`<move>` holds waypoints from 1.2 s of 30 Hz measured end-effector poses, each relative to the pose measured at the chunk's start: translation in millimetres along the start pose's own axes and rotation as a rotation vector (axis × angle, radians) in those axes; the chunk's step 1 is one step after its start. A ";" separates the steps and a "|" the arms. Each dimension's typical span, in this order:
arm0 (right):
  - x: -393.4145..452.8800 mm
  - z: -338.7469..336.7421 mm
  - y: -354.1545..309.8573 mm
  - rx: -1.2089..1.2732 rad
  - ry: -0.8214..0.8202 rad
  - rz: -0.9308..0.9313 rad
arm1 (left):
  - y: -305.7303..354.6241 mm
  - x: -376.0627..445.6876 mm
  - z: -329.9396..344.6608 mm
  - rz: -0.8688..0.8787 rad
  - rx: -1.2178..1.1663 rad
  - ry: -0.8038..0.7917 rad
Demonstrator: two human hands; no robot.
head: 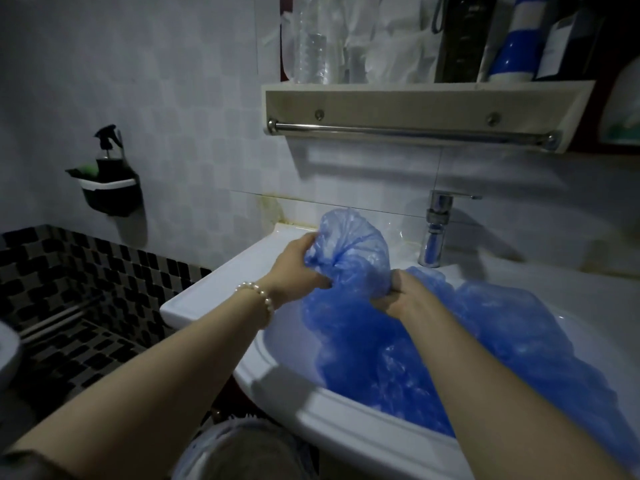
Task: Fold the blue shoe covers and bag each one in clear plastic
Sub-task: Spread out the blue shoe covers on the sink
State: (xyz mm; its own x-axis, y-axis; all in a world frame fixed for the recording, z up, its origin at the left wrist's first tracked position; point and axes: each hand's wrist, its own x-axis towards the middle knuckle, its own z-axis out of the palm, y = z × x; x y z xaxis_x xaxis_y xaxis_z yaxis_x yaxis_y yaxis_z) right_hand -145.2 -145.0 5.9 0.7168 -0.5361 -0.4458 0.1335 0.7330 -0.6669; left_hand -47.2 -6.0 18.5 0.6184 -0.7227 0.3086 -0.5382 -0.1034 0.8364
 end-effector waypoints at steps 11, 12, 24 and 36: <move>-25.9 27.3 -3.7 -0.900 0.260 -1.002 | -9.9 31.8 11.2 -0.220 0.221 0.059; -26.2 28.5 2.3 -0.988 0.249 -1.057 | -9.8 31.3 13.1 -0.215 0.179 0.004; -19.9 45.2 9.2 -1.855 0.396 -1.003 | -9.3 47.4 -27.4 0.037 0.305 0.088; 5.4 119.6 -59.9 -1.657 -0.137 -0.708 | -6.9 44.4 -107.4 0.070 0.778 0.184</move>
State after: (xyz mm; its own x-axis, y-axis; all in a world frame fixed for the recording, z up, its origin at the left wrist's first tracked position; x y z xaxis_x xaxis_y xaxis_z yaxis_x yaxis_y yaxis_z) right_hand -67.5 -141.7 114.8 0.8902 -0.4311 0.1476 -0.2809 -0.7742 -0.5672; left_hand 45.5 36.1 75.0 0.6165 -0.6280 0.4749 -0.7821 -0.5579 0.2775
